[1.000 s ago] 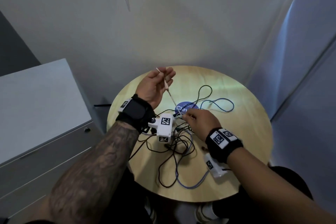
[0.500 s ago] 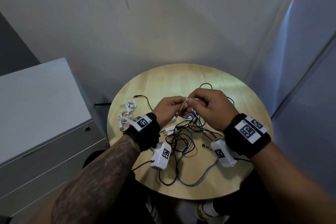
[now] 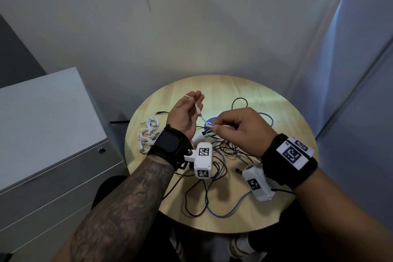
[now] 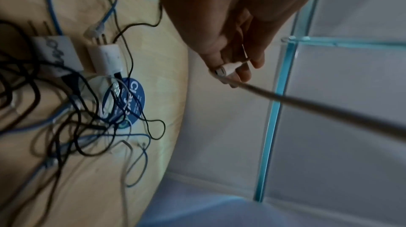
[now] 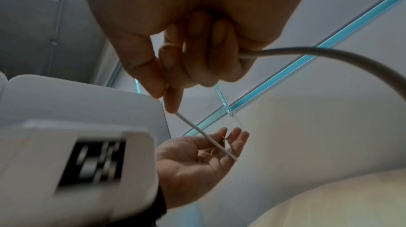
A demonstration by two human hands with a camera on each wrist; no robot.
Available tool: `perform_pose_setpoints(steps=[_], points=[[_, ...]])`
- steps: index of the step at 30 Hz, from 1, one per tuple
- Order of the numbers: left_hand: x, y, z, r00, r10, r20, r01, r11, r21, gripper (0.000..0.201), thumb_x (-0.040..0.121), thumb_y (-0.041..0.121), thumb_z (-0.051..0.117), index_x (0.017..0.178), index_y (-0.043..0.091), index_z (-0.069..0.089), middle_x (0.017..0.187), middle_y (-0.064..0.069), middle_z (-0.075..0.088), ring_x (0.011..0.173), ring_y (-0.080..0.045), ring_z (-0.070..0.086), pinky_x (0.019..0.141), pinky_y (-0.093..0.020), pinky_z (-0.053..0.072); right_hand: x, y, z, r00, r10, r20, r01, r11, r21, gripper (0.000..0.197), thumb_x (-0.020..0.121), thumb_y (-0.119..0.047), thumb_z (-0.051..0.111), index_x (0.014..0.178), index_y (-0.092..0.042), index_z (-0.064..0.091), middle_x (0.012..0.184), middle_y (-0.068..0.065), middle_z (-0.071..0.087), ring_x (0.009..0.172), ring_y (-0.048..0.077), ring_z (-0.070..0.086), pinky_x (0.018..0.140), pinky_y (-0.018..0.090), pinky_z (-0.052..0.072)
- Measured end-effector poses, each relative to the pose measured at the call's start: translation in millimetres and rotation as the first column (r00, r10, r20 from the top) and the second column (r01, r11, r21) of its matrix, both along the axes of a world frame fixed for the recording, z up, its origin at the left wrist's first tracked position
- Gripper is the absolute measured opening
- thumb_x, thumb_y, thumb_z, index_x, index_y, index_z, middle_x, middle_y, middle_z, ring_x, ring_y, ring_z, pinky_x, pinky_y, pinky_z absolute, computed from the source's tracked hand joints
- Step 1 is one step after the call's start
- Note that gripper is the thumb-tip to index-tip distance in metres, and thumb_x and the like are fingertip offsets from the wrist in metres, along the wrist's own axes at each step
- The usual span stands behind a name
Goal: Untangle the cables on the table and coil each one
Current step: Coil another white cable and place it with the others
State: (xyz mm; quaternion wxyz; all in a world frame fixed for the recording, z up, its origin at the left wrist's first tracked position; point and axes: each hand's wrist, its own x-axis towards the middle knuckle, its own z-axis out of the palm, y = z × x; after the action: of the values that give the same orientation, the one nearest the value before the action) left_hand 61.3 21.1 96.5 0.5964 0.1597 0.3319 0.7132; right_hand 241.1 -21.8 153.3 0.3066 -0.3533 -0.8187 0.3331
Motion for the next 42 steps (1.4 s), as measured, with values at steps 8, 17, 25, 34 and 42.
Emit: perform_pose_setpoints(steps=[8, 17, 25, 34, 42], points=[[8, 8, 6, 0.997, 0.069, 0.033, -0.07, 0.997, 0.025, 0.019, 0.1, 0.001, 0.044, 0.096, 0.006, 0.062, 0.104, -0.013, 0.067, 0.107, -0.025, 0.063, 0.097, -0.034, 0.05, 5, 6, 1, 1.0, -0.005, 0.011, 0.005, 0.999, -0.034, 0.008, 0.087, -0.013, 0.071, 0.083, -0.012, 0.078, 0.068, -0.011, 0.07, 0.062, -0.002, 0.06, 0.06, 0.011, 0.042], [19, -22, -7, 0.594, -0.249, -0.765, 0.293, 0.952, -0.083, 0.024, 0.094, 0.018, 0.047, 0.078, 0.011, 0.064, 0.069, -0.005, 0.053, 0.062, -0.02, 0.048, 0.061, -0.033, 0.037, 26, 45, -1, 0.965, -0.262, -0.022, 0.263, 0.962, 0.076, 0.014, 0.091, -0.022, 0.064, 0.079, -0.023, 0.07, 0.057, -0.02, 0.058, 0.055, 0.001, 0.05, 0.056, 0.019, 0.037], [29, -52, 17, 0.698, -0.506, -0.507, 0.51, 0.848, -0.144, 0.027, 0.09, 0.008, 0.032, 0.081, 0.008, 0.057, 0.063, 0.0, 0.036, 0.053, -0.012, 0.029, 0.057, -0.027, 0.026, 22, 66, -31, 0.901, -0.406, -0.152, 0.403, 0.914, -0.05, 0.011, 0.09, -0.028, 0.067, 0.08, -0.024, 0.07, 0.077, -0.006, 0.069, 0.071, 0.008, 0.06, 0.068, 0.024, 0.044], [-2, -40, -1, 0.979, -0.177, -0.097, 0.181, 0.983, 0.036, 0.017, 0.102, 0.003, 0.039, 0.103, 0.0, 0.056, 0.079, -0.007, 0.057, 0.069, -0.016, 0.062, 0.078, -0.03, 0.058, -5, 16, -82, 0.981, -0.007, 0.192, 0.011, 1.0, -0.019, 0.02, 0.099, -0.038, 0.052, 0.094, -0.028, 0.069, 0.073, -0.01, 0.064, 0.07, 0.004, 0.056, 0.066, 0.03, 0.045], [-8, -49, -30, 0.727, -0.171, -0.665, 0.18, 0.982, -0.055, 0.021, 0.1, 0.0, 0.046, 0.096, 0.0, 0.066, 0.073, -0.005, 0.064, 0.062, -0.016, 0.058, 0.067, -0.028, 0.052, -1, -1, -50, 0.919, 0.07, 0.388, -0.106, 0.992, 0.073, 0.015, 0.089, -0.034, 0.058, 0.083, -0.024, 0.068, 0.055, -0.014, 0.05, 0.055, 0.002, 0.047, 0.053, 0.022, 0.03]])
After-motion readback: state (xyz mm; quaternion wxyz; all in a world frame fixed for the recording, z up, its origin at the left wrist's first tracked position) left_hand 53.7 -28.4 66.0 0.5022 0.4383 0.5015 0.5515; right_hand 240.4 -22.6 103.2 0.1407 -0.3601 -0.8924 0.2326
